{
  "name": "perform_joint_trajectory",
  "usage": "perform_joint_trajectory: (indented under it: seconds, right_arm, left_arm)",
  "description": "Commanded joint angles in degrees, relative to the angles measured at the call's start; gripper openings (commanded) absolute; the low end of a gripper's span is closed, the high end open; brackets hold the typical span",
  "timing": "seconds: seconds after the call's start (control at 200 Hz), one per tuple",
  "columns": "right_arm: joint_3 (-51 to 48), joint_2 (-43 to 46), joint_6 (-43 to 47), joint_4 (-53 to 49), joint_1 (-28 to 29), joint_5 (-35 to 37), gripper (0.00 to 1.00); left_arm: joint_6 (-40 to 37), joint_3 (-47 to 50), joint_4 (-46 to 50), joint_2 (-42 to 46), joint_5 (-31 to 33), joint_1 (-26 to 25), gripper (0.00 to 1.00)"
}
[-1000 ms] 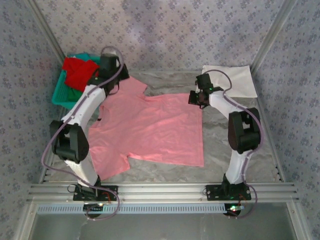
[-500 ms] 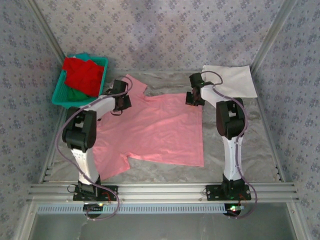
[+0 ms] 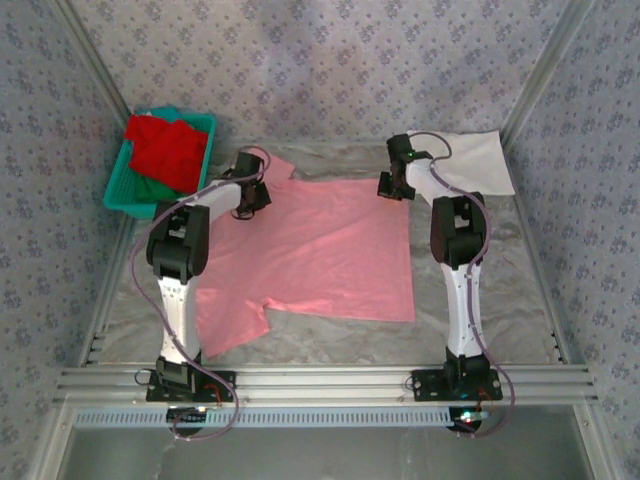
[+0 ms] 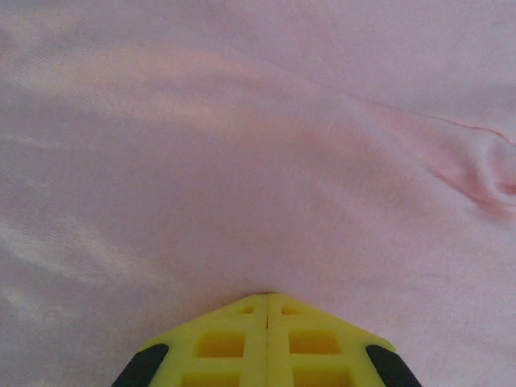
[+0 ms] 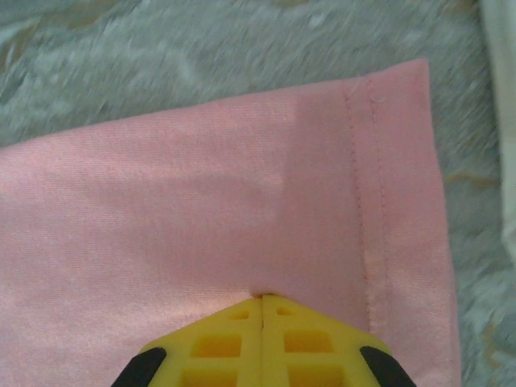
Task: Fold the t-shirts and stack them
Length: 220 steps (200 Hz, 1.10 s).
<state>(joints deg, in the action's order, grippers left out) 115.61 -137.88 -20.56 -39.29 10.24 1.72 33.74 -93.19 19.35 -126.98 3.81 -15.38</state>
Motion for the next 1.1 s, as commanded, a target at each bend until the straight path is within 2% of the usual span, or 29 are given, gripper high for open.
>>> perform_joint_trajectory:
  seconds: [0.0, 0.155, 0.24, 0.295, 0.35, 0.405, 0.46, 0.595, 0.625, 0.68, 0.74, 0.81, 0.874, 0.964, 1.094]
  right_arm:
    - [4.22, -5.6, -0.36, -5.81, -1.93, 0.3, 0.0]
    - [12.15, -9.36, 0.8, -7.94, -2.87, -1.36, 0.0]
    - [14.89, -9.46, 1.7, -8.84, -3.27, -2.77, 0.0]
    - [15.17, -8.18, 1.71, -8.34, -3.32, -3.9, 0.0]
    - [14.78, -6.18, 1.96, -7.67, -3.23, -5.46, 0.08]
    - [13.63, -3.11, 2.47, -7.21, -3.05, -7.9, 0.11]
    - [10.44, 1.59, 3.34, -5.35, -2.54, -9.11, 0.15]
    - [-6.38, 18.4, 4.08, 2.51, 0.07, -9.77, 0.29]
    - [-12.21, 22.96, 3.63, 5.5, 0.93, -9.21, 0.32]
    - [-24.57, 31.34, 2.64, 12.91, 2.92, -8.27, 0.44]
    - [-38.95, 40.06, 2.1, 20.45, 5.31, -6.79, 0.5]
    - [-54.75, 49.13, 2.08, 29.86, 8.48, -5.9, 0.53]
    - [-65.25, 55.74, 3.15, 34.75, 11.14, -5.73, 0.54]
    - [-75.47, 63.58, 5.19, 37.29, 14.68, -1.25, 0.54]
    - [-87.1, 72.72, 8.43, 44.3, 17.7, 2.86, 0.54]
  left_arm:
    - [2.02, -5.07, 3.53, -5.42, -2.39, 0.26, 0.0]
    - [2.73, -16.41, 8.22, -11.39, -3.25, 0.43, 0.0]
    - [3.09, -18.21, 9.13, -11.14, -3.49, 0.13, 0.0]
    - [3.12, -15.43, 7.31, -7.98, -2.45, -0.24, 0.0]
    - [3.05, -11.01, 4.73, -3.3, -1.23, -0.38, 0.0]
    - [2.98, -5.85, 2.42, 2.21, 0.39, -0.44, 0.0]
    - [2.31, -0.29, 0.34, 8.41, 1.84, -0.28, 0.07]
    - [0.72, 14.05, -1.78, 25.14, 4.62, -0.44, 0.26]
    - [0.72, 17.61, -2.09, 28.86, 5.04, -0.45, 0.29]
    - [0.8, 24.07, -1.43, 35.15, 5.47, -0.4, 0.32]
    - [1.17, 30.75, 1.23, 41.82, 6.25, -0.44, 0.33]
    - [3.01, 38.49, 5.62, 49.28, 6.71, -0.4, 0.35]
    - [5.05, 44.92, 10.94, 55.53, 7.25, -0.35, 0.37]
    - [7.63, 51.18, 18.16, 62.56, 6.91, -0.19, 0.41]
    - [12.34, 57.33, 24.98, 67.46, 4.86, -0.05, 0.41]
